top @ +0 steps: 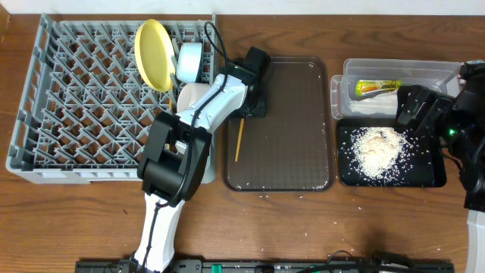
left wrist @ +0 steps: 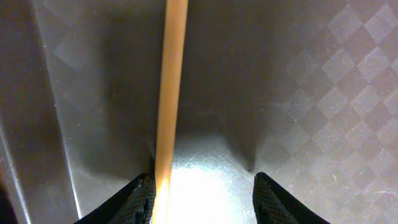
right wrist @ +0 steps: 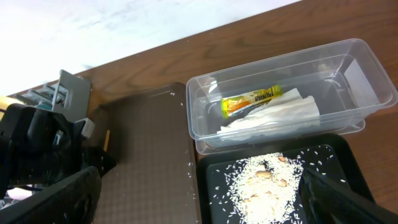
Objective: Sort waste into correct bins and load items into the dishwasher
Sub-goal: 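Grasp the remaining wooden chopstick with the left gripper and lift it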
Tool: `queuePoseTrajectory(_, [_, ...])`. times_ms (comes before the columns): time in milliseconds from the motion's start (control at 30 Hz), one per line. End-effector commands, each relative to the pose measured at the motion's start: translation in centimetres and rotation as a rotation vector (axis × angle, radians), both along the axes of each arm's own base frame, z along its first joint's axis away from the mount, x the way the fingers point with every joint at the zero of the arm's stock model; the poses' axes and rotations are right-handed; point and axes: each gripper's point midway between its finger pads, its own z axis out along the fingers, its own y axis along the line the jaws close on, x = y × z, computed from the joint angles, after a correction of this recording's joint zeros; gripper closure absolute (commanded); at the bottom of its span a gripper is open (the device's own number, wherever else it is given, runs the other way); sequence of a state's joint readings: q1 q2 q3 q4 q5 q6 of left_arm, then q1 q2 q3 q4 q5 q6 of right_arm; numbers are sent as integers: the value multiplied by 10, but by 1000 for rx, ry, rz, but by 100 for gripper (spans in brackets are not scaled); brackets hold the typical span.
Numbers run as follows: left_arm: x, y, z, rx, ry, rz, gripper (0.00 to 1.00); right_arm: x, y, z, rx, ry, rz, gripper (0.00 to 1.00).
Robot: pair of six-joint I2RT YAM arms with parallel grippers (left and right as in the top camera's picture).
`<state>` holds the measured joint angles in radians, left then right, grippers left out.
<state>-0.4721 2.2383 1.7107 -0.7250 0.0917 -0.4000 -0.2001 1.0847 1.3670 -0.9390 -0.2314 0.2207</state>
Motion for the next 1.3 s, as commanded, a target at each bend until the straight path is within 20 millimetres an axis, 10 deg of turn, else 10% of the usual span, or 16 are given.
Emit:
queuePoseTrajectory(0, [-2,3,-12,2,28,27,47,0,-2,4,4,-9,-14,1])
queuePoseTrajectory(1267, [-20,-62,0,-7,-71,-319,89,0,-2,4,4,-9,-14,1])
